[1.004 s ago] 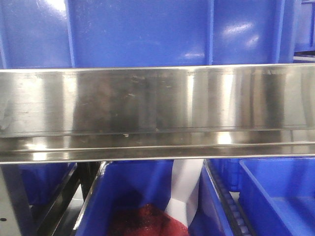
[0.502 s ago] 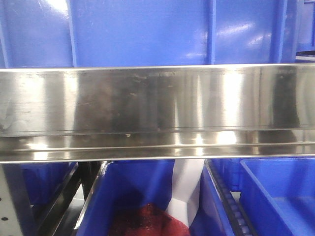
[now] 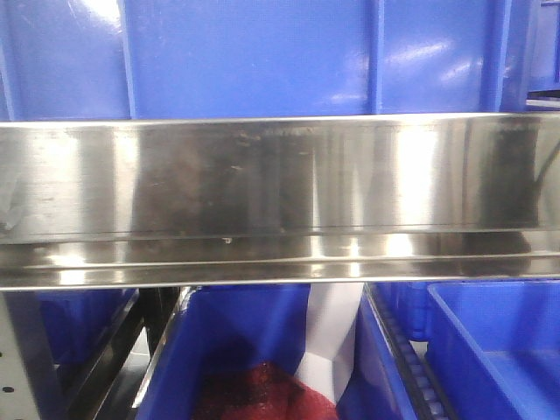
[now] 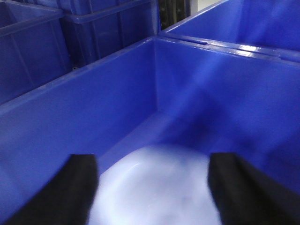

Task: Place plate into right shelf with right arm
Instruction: 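Lower the plate into the blue bin and open the right gripper, then raise the empty right gripper out of the bin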

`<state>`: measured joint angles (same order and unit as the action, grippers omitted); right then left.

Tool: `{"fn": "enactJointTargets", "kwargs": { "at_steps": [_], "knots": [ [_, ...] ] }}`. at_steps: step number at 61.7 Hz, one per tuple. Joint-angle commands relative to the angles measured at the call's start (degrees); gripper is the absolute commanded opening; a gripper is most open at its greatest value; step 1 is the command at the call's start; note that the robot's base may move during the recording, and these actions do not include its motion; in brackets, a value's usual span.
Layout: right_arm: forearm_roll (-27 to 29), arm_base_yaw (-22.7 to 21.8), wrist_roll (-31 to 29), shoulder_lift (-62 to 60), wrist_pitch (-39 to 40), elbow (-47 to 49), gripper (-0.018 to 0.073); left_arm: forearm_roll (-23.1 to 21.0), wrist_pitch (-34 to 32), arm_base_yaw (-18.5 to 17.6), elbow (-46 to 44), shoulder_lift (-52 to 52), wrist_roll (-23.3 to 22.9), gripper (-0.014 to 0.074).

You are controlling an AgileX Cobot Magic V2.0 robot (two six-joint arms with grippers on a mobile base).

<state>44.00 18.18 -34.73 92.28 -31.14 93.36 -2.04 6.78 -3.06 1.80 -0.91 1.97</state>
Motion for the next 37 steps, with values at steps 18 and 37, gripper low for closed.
{"fn": "enactJointTargets", "kwargs": {
  "at_steps": [18, 37],
  "knots": [
    [1.30, -5.19, 1.57, -10.96, -12.40, 2.48, 0.0519, -0.35, -4.92, 0.04, 0.57, -0.36, -0.16, -0.0047],
    [-0.74, -13.84, 3.45, -20.94, -29.18, 2.07, 0.0069, -0.35, -4.92, 0.04, 0.57, -0.36, -0.16, -0.0047]
  ]
}}
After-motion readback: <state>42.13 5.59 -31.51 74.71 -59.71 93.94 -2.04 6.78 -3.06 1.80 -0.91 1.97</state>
